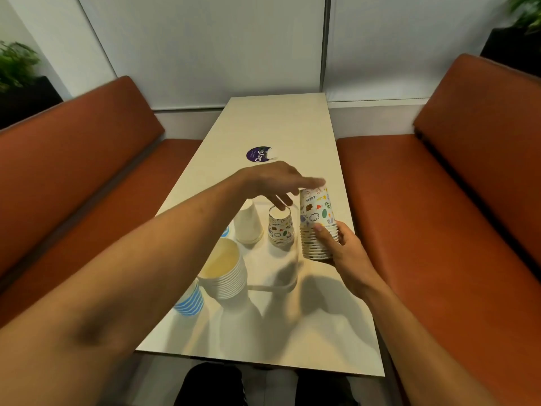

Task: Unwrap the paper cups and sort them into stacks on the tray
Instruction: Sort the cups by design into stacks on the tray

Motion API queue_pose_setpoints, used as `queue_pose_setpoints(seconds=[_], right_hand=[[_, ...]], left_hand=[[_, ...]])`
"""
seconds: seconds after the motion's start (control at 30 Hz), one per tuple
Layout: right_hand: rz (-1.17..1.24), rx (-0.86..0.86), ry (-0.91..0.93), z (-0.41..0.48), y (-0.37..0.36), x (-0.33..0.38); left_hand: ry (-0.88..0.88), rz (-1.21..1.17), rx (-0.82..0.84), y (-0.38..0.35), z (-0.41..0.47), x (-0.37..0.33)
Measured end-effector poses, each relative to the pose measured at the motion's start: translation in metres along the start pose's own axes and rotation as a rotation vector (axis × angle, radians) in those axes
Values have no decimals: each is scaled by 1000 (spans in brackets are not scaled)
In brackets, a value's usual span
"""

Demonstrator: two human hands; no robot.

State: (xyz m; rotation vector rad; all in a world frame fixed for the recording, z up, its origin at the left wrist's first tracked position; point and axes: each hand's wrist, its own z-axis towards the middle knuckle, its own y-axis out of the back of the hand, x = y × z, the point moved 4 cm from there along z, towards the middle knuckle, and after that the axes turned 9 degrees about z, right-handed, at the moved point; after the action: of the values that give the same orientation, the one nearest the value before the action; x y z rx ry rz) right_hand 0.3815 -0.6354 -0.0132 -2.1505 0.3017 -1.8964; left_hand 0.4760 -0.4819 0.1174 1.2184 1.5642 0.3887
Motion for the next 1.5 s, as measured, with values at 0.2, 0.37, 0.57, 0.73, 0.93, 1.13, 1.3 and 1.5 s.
queue_pose_setpoints(seconds=[0.2, 0.37, 0.57, 0.73, 0.93, 1.13, 1.3, 1.5], right_hand=[[-16, 84, 9, -1, -4, 8], [-74, 88, 15, -1, 0, 12], [-86, 10, -11, 2, 15, -1], [-90, -29, -9, 4, 22, -6], [-81, -25, 9, 5, 19, 0], [-99, -29, 12, 7, 19, -2], [-106, -30, 28, 8, 17, -4], [-136, -14, 41, 7, 8, -2]], left_hand=[[-89, 14, 4, -8, 1, -4], [-74, 38, -67, 2, 5, -5], [1, -33, -333, 39, 6, 8], [116, 152, -284, 31, 13, 27], [121, 386, -169, 2, 24, 33], [120, 490, -96, -13, 33, 38], [70, 426, -168, 1, 24, 25], [-4, -63, 51, -1, 1, -3]])
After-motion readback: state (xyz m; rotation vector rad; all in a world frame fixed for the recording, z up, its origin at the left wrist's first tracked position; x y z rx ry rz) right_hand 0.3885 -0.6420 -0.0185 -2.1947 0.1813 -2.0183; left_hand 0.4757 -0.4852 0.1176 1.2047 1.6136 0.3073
